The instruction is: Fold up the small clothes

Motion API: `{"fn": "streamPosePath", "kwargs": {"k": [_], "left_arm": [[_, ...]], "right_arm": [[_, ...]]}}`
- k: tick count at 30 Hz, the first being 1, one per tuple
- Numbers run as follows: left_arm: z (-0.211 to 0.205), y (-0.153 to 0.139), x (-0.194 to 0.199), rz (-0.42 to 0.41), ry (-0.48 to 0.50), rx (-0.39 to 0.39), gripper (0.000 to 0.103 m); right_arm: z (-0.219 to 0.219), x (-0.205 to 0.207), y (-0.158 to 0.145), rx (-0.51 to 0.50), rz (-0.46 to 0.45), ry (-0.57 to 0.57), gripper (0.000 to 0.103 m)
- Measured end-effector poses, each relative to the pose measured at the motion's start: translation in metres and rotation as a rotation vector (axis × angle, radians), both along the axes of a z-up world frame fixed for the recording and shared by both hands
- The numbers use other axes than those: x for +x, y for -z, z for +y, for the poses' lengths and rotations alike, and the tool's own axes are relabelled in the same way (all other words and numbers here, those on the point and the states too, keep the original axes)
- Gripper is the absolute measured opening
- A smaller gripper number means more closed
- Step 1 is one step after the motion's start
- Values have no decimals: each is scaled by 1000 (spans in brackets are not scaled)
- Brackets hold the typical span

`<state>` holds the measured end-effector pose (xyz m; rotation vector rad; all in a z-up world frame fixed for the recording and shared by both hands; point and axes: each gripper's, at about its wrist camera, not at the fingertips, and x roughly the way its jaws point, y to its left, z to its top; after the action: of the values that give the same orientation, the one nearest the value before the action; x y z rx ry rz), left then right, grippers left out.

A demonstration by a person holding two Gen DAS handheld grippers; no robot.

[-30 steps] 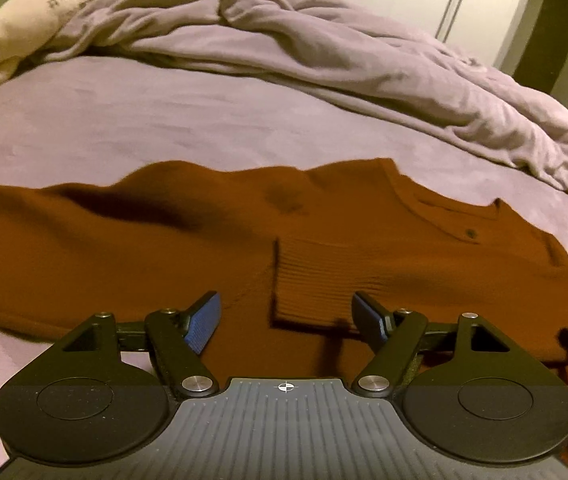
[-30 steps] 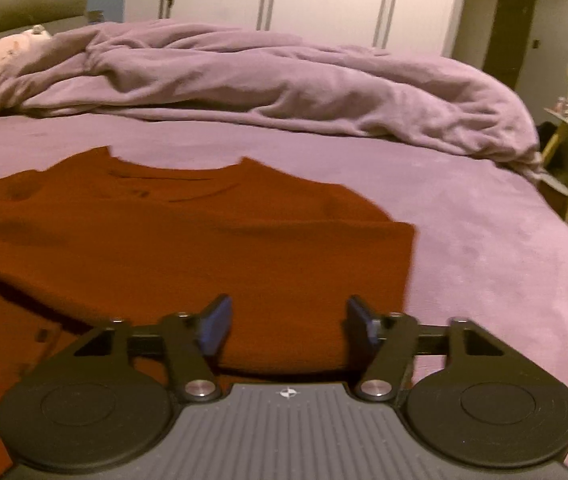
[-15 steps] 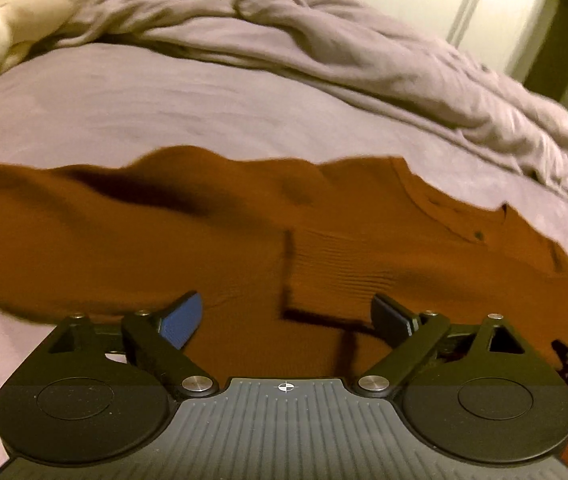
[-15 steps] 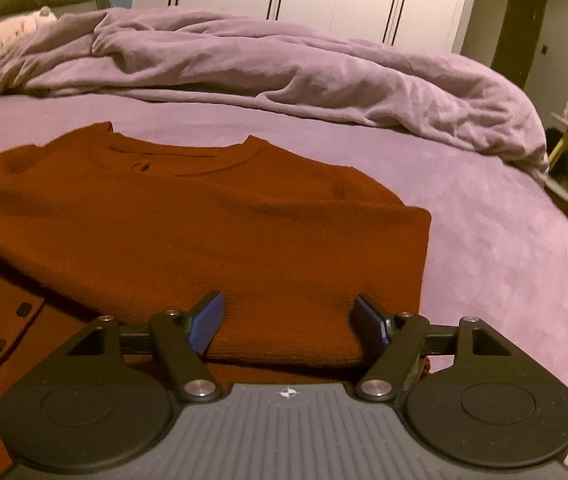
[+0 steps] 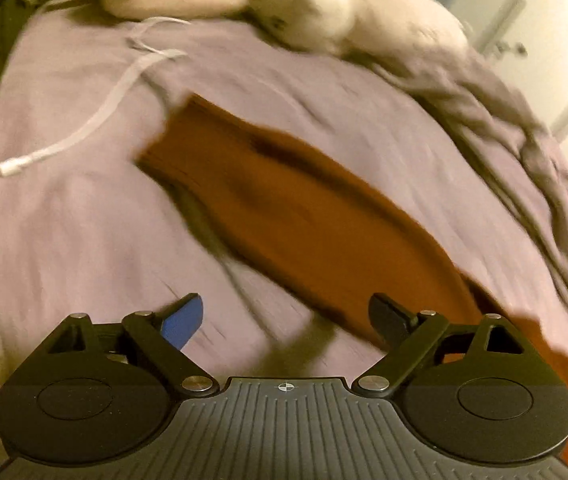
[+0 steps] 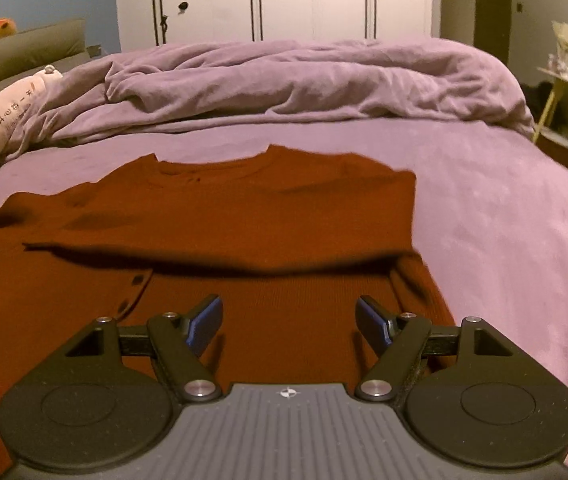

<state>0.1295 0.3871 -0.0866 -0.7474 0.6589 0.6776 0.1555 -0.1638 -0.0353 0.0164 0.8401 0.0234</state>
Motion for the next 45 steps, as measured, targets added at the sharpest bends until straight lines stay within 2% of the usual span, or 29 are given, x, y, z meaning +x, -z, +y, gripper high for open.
{"fn": "streamPosePath", "kwargs": {"k": [1,3,6,8,11,12,13,14,19,23,25,29,32,35,37,38,39,40,41,43,44,45], "left_arm": [[10,2,-2,-10,-27,-4,80],[28,7,-3,-53,-62,-41,71],[51,18,-2,-111,-128,-140,57],[61,23,-1,-168,-158,-173,54],[72,28,-5,-208,-220,-212,50],[74,29,-5,-197,-237,-218,42],[75,29,-6,-180,-246,-216,31],[75,28,-6,-161,-251,-209,28],[76,23,-14,-169,-253,-182,9],[70,3,-14,-220,-216,-131,8],[57,-16,-5,-243,-137,-83,7],[-2,-65,22,-330,120,40,7],[-69,-98,48,-426,348,75,7],[-148,-111,76,-485,563,67,7],[-202,-103,99,-443,694,68,8],[-225,-95,108,-399,740,78,9],[-248,-83,116,-341,787,94,15],[-263,-73,121,-293,813,104,29],[-278,-61,123,-235,840,117,33],[-293,-43,117,-183,861,152,43],[-294,-36,114,-161,854,178,44],[-296,-30,107,-134,837,209,49]], "right_arm": [[0,-3,0,-4,5,6,75],[1,-7,-1,-21,14,22,76],[0,-8,0,-20,27,50,76],[1,-8,-1,-24,26,57,76],[3,-6,0,-36,31,63,77],[3,-6,1,-33,33,64,77],[3,-6,1,-29,35,65,77],[4,-6,1,-27,36,65,77],[1,-7,2,-29,39,57,77],[-5,-9,3,-19,40,72,78],[-7,-10,3,-15,42,78,78],[-9,-10,5,2,41,88,78],[-8,-10,6,17,38,87,78],[-6,-11,6,35,34,82,78],[-6,-13,5,43,29,77,78],[-6,-13,4,47,28,76,78],[-8,-14,3,51,28,77,78],[-10,-15,2,54,26,75,78],[-13,-15,1,56,25,73,78],[-20,-12,-2,69,30,67,78],[-24,-9,-4,91,33,60,78],[-27,-5,-5,117,37,52,78]]}}
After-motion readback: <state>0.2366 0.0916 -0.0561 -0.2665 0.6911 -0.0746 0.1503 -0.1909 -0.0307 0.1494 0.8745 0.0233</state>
